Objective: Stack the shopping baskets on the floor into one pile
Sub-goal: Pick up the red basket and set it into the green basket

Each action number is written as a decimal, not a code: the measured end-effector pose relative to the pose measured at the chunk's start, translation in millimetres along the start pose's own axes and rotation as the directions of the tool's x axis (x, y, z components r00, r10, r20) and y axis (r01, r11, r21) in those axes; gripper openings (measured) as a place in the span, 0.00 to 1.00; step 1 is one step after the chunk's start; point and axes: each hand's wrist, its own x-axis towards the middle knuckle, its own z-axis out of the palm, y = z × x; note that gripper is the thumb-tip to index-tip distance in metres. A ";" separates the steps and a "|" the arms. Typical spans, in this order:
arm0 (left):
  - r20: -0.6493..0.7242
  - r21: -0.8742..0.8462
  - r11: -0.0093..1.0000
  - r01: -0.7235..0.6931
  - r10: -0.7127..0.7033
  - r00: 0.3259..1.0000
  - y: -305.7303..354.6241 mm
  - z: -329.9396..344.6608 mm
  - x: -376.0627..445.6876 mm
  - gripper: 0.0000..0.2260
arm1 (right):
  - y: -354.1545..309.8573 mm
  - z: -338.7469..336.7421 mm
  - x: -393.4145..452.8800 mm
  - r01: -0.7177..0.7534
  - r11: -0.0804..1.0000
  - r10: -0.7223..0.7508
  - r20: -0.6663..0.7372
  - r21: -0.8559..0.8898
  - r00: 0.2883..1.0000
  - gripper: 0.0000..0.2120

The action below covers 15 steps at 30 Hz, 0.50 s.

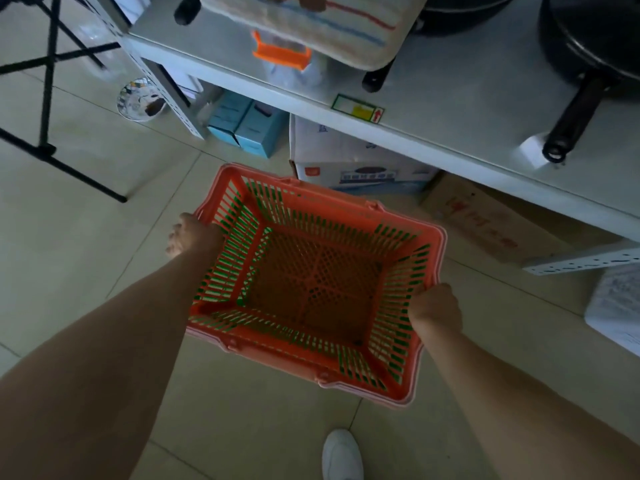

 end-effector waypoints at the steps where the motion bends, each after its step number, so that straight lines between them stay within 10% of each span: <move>1: 0.009 0.000 1.000 -0.003 0.003 1.000 -2.3 5.8 2.5 0.23 | 1.2 4.2 2.6 -0.001 1.000 0.002 0.011 -0.007 1.000 0.19; 15: 0.083 -0.060 0.996 -0.063 0.068 0.994 -19.2 43.2 14.4 0.24 | 10.5 34.2 17.7 0.068 0.992 -0.071 -0.023 -0.109 0.997 0.15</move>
